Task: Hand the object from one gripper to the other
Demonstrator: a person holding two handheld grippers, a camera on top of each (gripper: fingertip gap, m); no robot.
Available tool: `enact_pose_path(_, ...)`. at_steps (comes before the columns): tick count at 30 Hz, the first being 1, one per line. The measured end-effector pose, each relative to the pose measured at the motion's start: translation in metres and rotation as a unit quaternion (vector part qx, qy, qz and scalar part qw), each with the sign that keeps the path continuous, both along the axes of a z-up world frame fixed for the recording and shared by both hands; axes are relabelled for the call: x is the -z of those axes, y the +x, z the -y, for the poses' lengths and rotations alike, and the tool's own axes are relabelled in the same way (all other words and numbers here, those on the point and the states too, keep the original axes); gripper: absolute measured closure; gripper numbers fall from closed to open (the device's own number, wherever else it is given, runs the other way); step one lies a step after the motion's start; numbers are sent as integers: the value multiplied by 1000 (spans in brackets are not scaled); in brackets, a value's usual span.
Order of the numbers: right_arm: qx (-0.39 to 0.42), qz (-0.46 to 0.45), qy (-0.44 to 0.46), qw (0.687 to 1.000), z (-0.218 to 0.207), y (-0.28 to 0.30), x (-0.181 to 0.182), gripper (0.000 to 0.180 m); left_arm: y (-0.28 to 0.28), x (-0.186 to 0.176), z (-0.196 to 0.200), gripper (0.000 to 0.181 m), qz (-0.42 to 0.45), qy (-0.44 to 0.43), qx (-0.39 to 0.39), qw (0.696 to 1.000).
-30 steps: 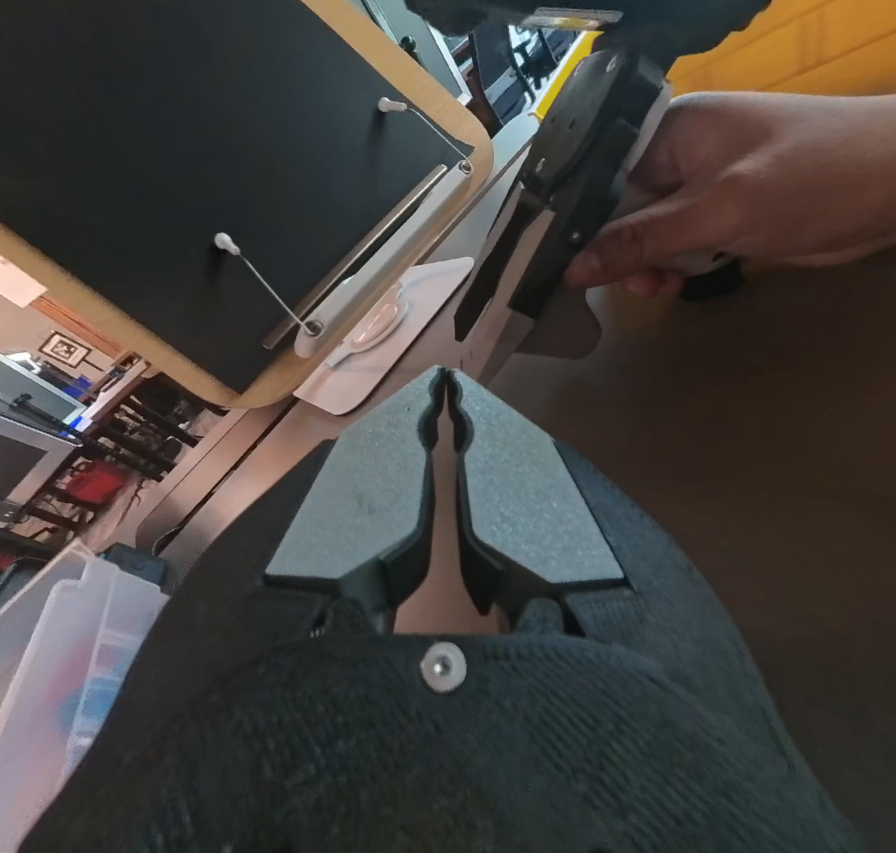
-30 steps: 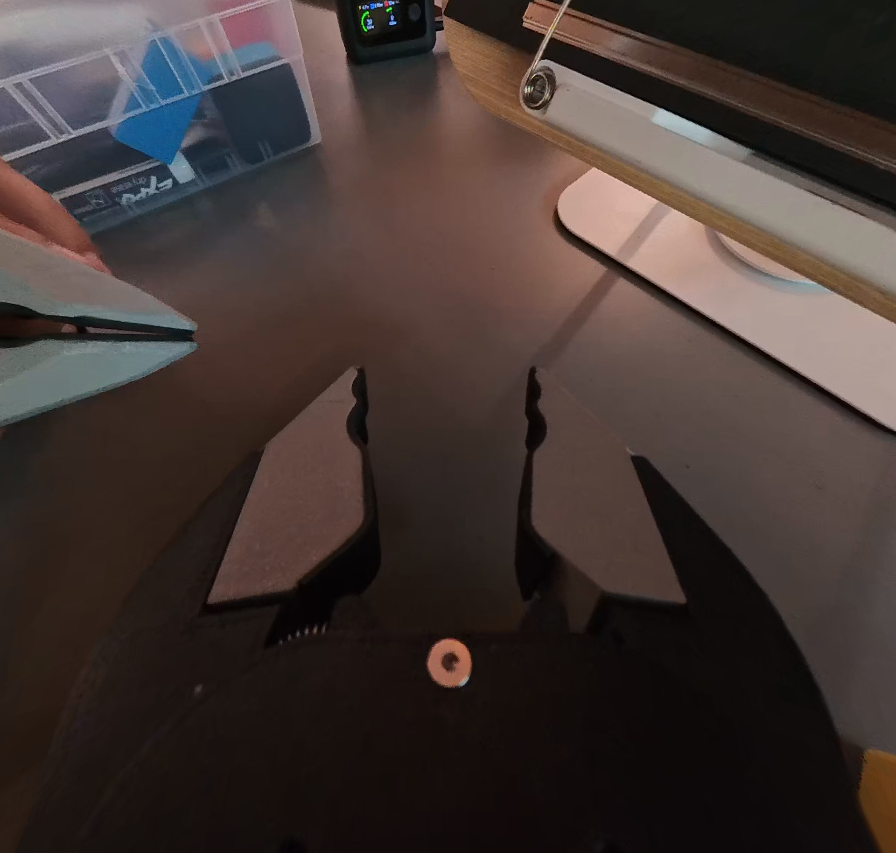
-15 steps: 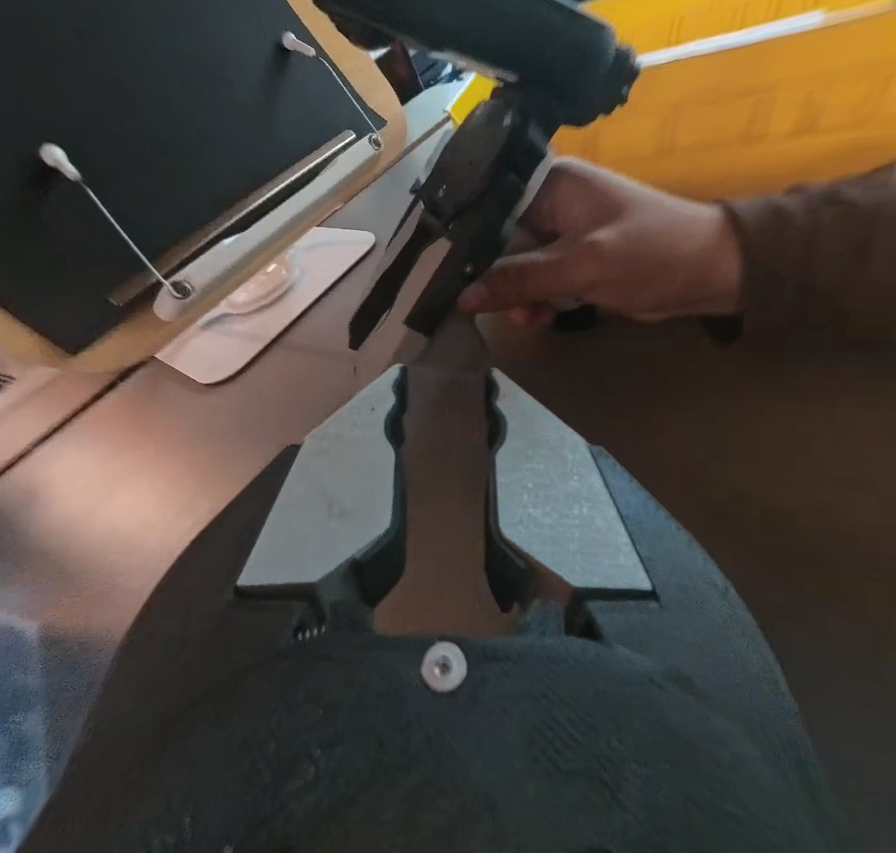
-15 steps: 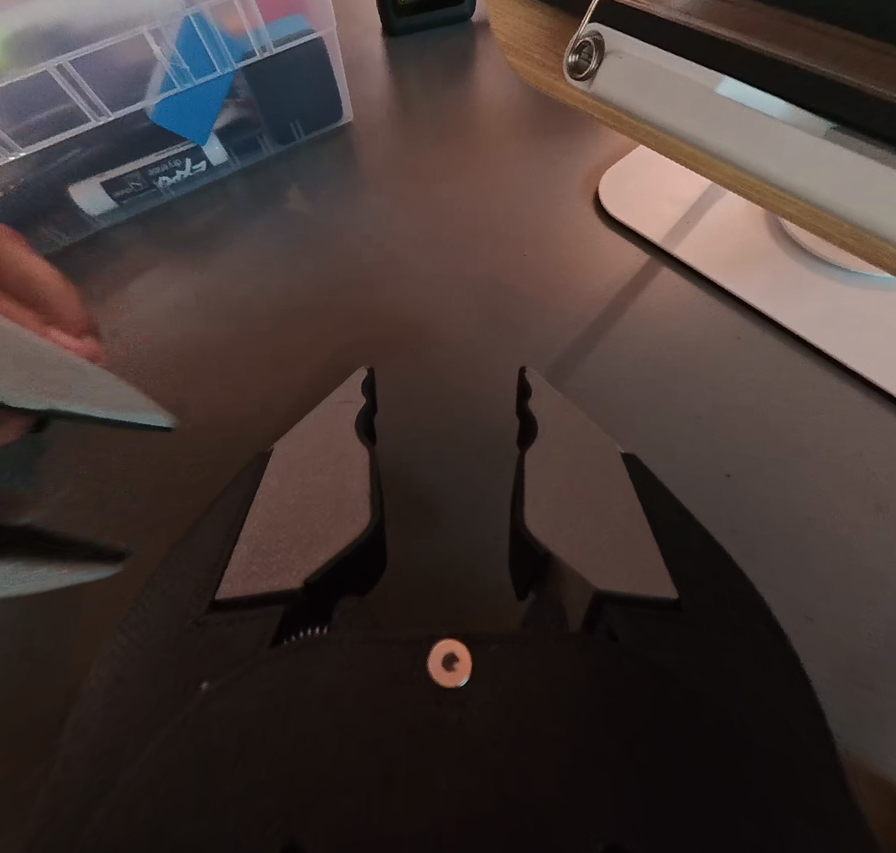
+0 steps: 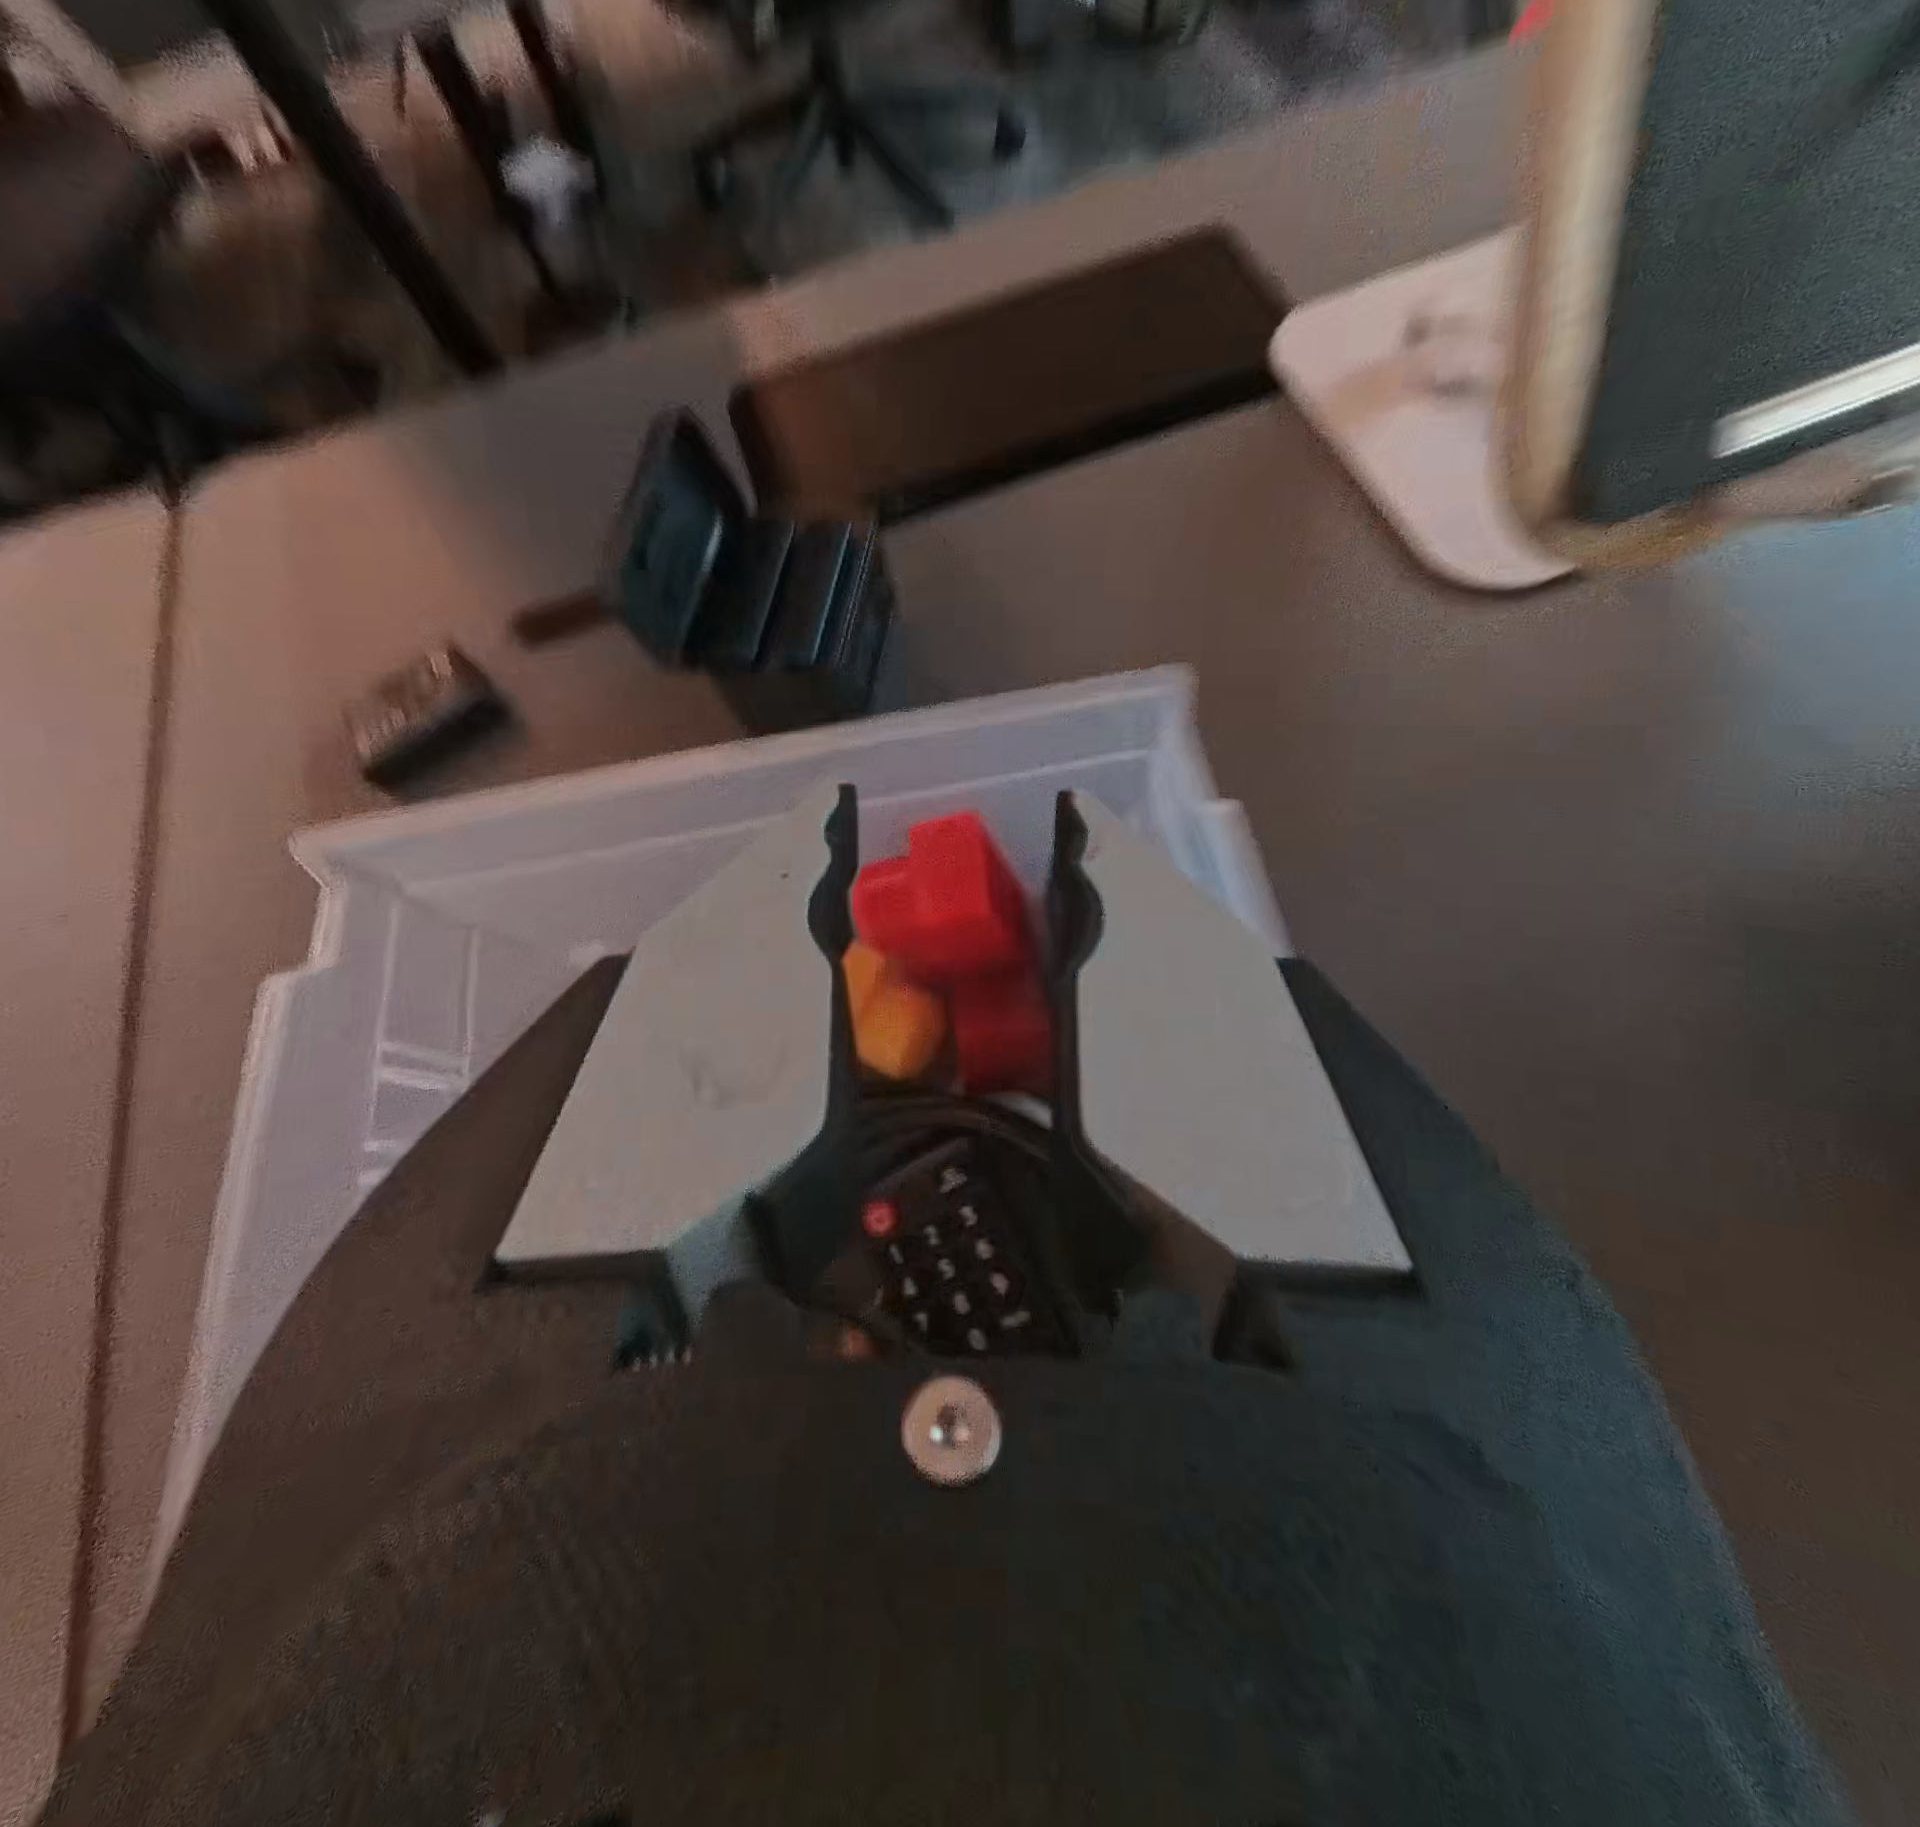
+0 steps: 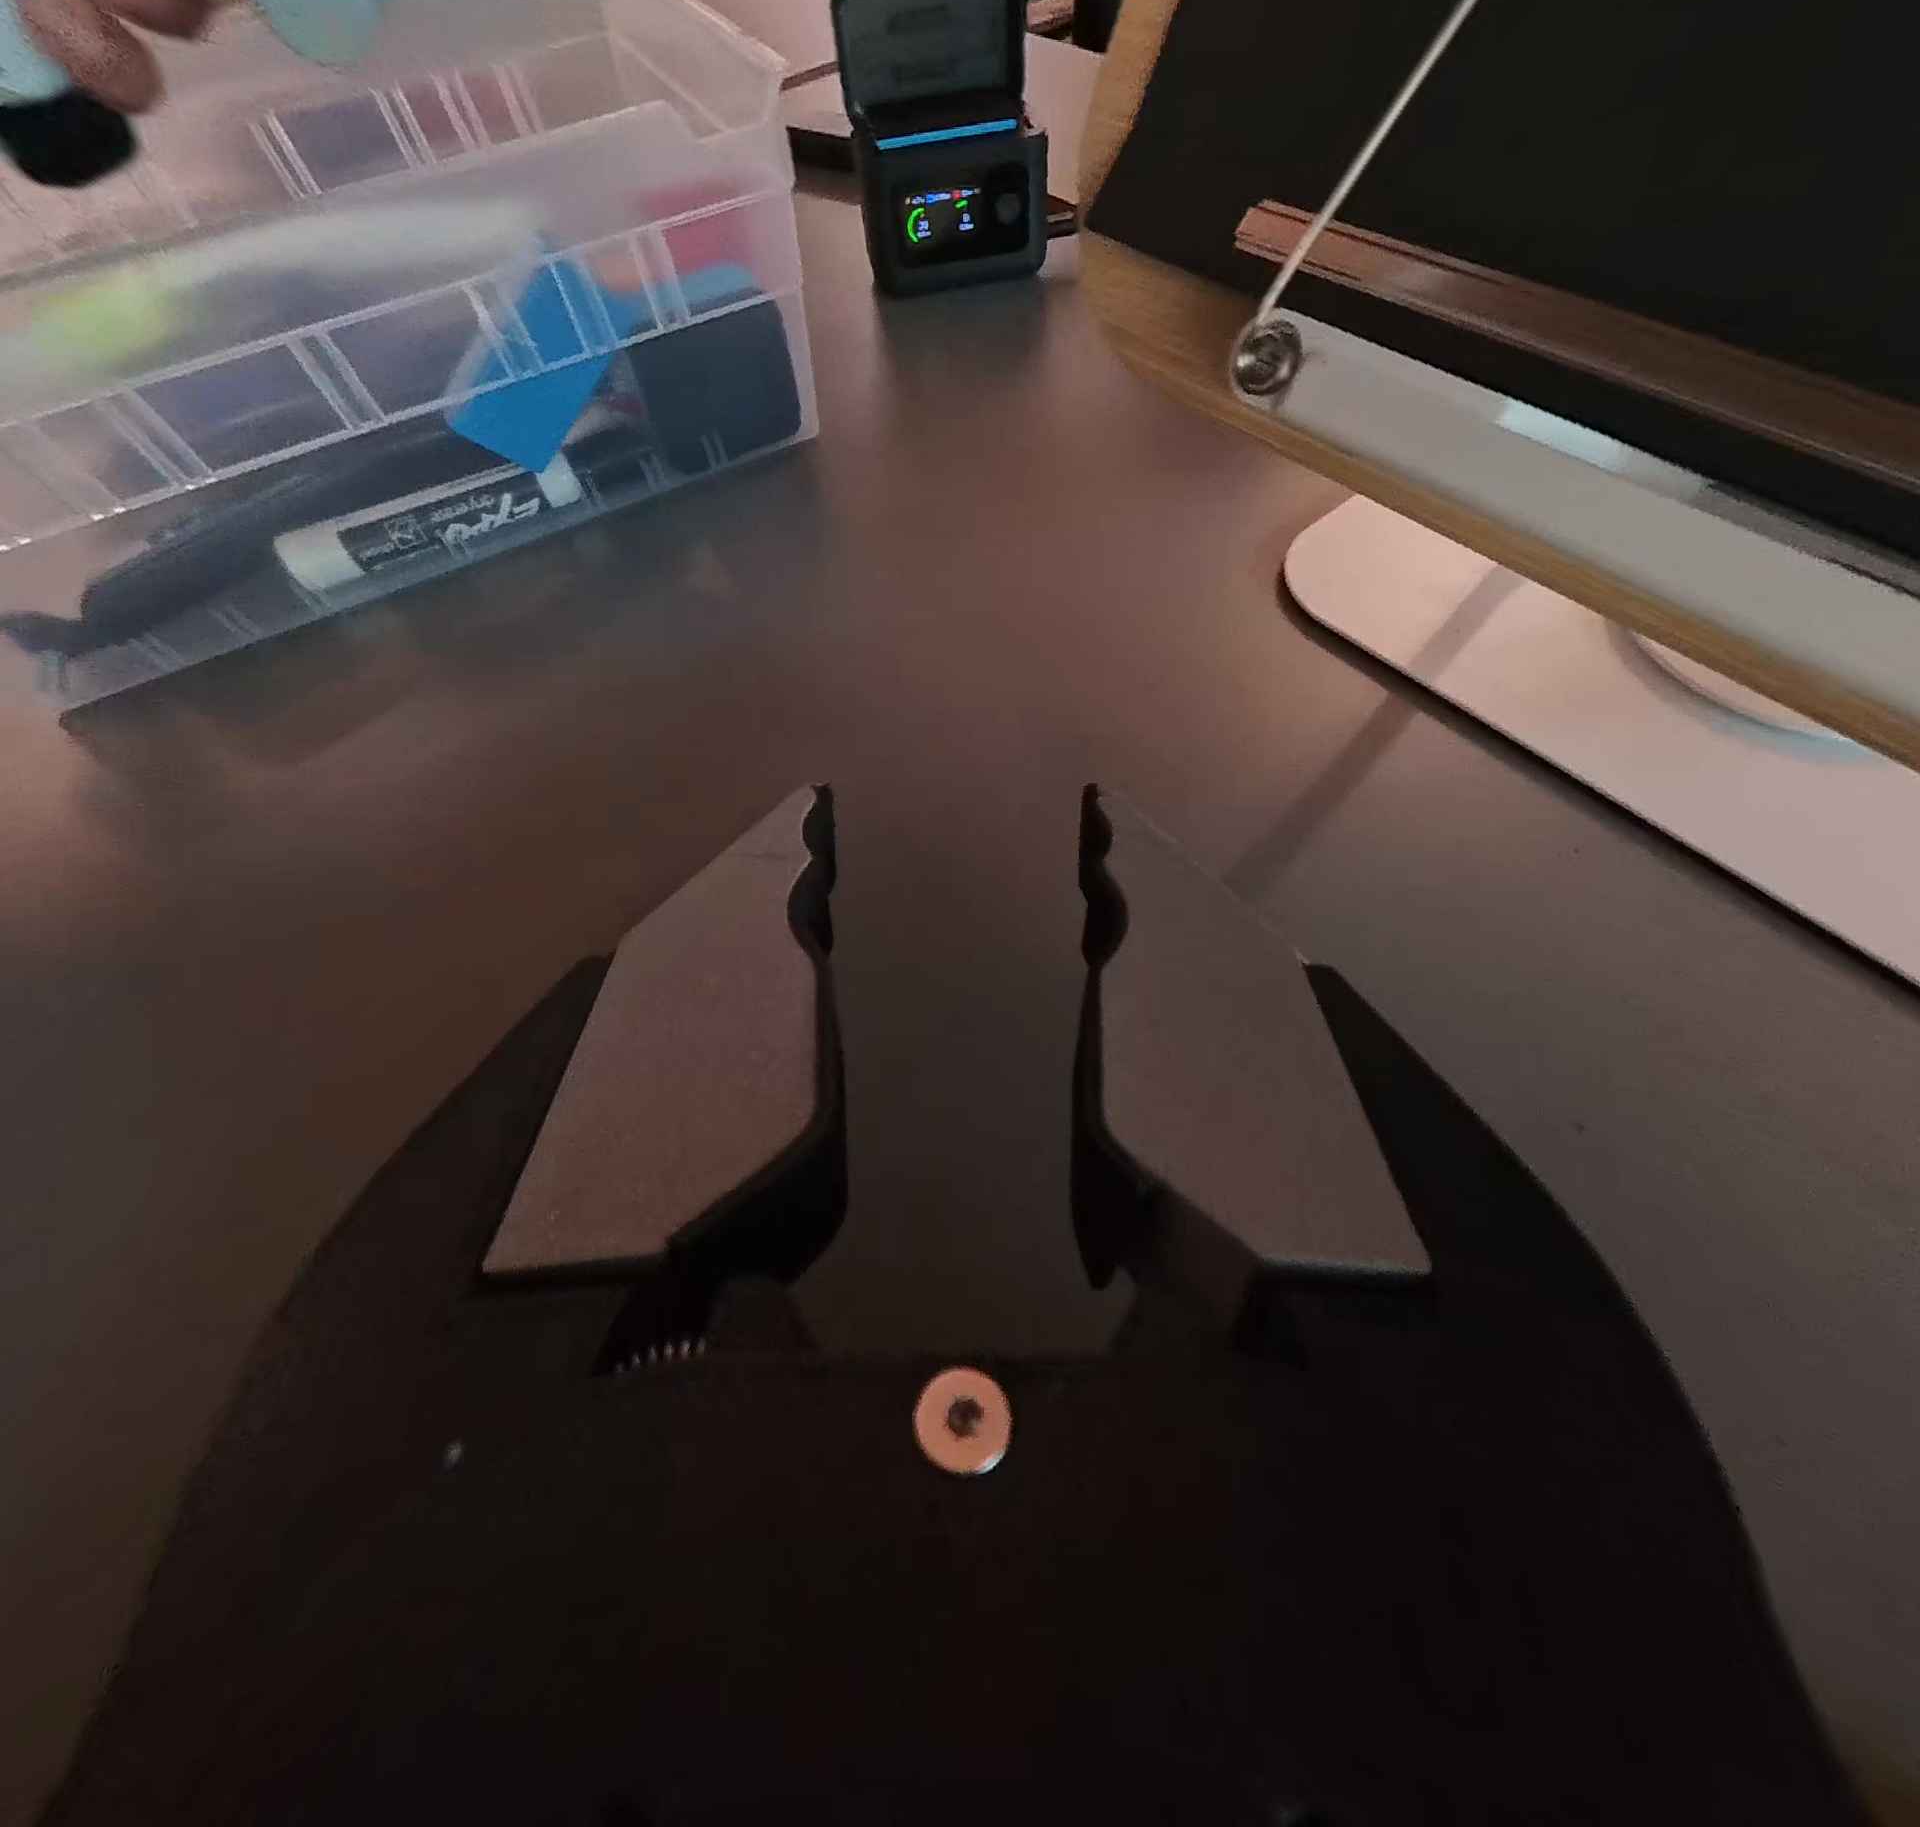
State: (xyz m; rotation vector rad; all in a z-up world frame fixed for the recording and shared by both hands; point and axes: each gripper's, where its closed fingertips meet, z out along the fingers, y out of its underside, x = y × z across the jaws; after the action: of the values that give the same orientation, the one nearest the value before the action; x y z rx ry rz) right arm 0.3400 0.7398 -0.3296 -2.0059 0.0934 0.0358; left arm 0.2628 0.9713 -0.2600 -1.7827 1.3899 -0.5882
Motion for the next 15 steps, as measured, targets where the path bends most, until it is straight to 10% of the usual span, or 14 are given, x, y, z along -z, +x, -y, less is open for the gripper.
enact_pose_path(8,-9,2,0,1000,-2,-4,0,136,2,64,-35,162,-92,5,-32,995)
enact_pose_path(15,-7,-21,11,1000,-1,-1,-3,136,-2,39,-43,153,-50,1,-48,998)
